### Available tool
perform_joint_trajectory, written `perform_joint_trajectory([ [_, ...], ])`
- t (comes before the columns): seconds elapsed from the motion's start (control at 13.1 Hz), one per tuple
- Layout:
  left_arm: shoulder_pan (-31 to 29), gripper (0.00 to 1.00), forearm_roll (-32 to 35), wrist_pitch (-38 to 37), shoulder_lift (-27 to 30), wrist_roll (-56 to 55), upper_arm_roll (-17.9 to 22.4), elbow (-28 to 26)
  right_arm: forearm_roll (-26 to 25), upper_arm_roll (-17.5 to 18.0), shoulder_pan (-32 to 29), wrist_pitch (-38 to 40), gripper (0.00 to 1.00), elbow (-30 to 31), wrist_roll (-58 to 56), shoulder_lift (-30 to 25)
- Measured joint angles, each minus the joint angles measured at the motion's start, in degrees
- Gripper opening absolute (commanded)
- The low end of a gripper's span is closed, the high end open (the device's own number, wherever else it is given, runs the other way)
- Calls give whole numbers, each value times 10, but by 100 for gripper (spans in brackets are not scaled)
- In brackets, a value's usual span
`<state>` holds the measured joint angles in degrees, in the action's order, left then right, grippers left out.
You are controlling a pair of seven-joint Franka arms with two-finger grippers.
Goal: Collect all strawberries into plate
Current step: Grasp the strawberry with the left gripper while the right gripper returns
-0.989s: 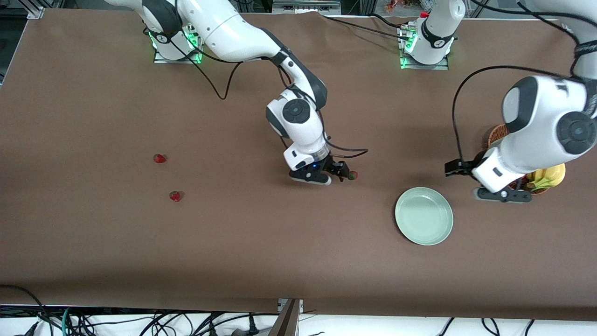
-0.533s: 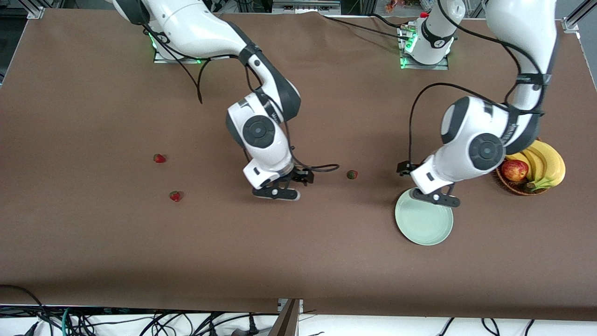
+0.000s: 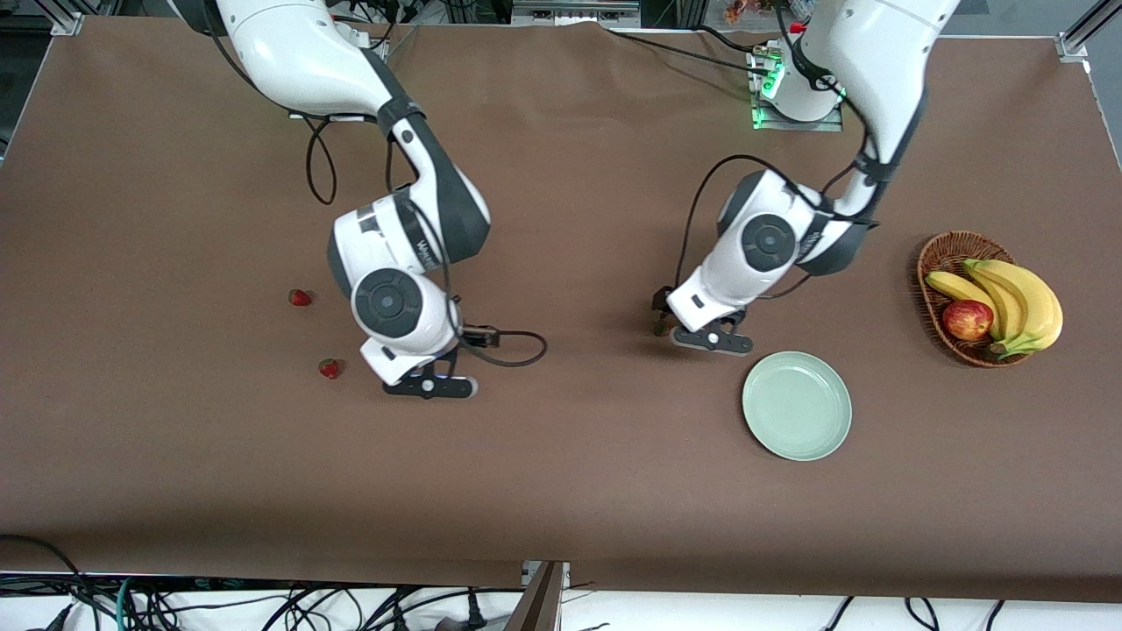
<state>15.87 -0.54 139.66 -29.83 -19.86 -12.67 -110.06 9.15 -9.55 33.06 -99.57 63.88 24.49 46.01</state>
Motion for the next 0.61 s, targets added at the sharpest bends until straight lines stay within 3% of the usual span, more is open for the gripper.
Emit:
perform_joint_trajectory([
  [0.3,20,99,59,68,-41,-37,2,0,0,-48,-26,26,100,29,-136,0],
  [0.46,20,85,89,96,-53,-38,5,0,-1,-55,-56,23,100,45,-189,1],
  [0.61,20,63,103,104,-58,-38,6,0,-1,-56,-88,2,100,57,-240,2],
])
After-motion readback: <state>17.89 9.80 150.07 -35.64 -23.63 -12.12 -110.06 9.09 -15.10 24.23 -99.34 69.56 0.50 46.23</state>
